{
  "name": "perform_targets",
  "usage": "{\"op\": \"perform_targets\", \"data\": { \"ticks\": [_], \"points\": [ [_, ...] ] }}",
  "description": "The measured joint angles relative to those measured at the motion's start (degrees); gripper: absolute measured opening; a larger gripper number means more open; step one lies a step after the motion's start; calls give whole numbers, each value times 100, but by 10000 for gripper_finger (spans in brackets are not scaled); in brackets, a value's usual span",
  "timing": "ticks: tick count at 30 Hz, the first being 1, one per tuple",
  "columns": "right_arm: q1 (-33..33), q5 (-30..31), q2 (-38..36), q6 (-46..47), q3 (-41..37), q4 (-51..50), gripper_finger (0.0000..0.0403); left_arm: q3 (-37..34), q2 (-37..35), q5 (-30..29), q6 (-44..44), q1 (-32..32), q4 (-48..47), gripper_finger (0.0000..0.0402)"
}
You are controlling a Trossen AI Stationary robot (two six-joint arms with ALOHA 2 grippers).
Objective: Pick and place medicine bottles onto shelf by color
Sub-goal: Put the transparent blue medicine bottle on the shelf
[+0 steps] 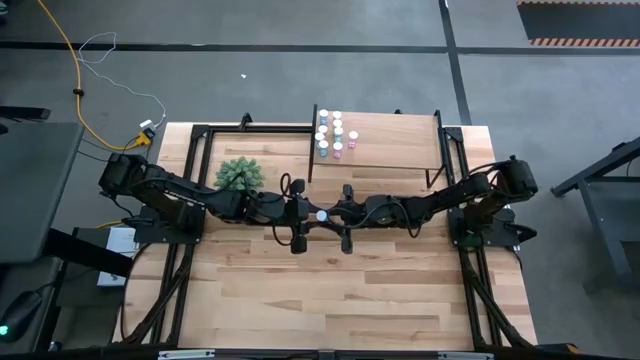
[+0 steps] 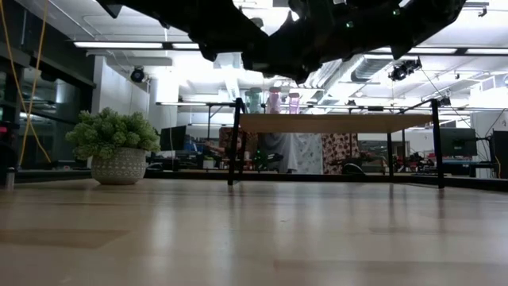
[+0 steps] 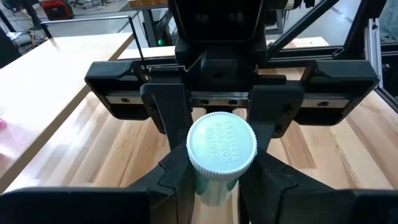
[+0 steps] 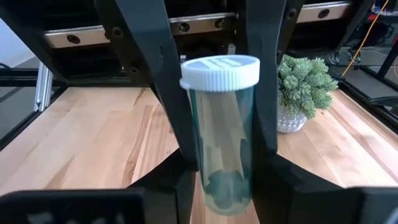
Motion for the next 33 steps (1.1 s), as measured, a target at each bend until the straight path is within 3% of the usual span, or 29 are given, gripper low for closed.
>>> {"op": "perform_targets", "data": {
  "ticks": [9, 18, 27, 33],
  "points": [
    [2, 58, 0, -4, 0, 24, 124, 0, 0, -19, -76, 4, 3, 102],
    [2, 87, 0, -31, 0, 7, 76, 0, 0, -17, -236, 4, -36, 102],
    [2, 79, 0, -23, 0, 9, 107, 0, 0, 18, -230, -3, -47, 104],
    [14, 129, 0, -139, 0, -20, 95, 0, -35, 146, -228, -74, -105, 140]
  ]
}}
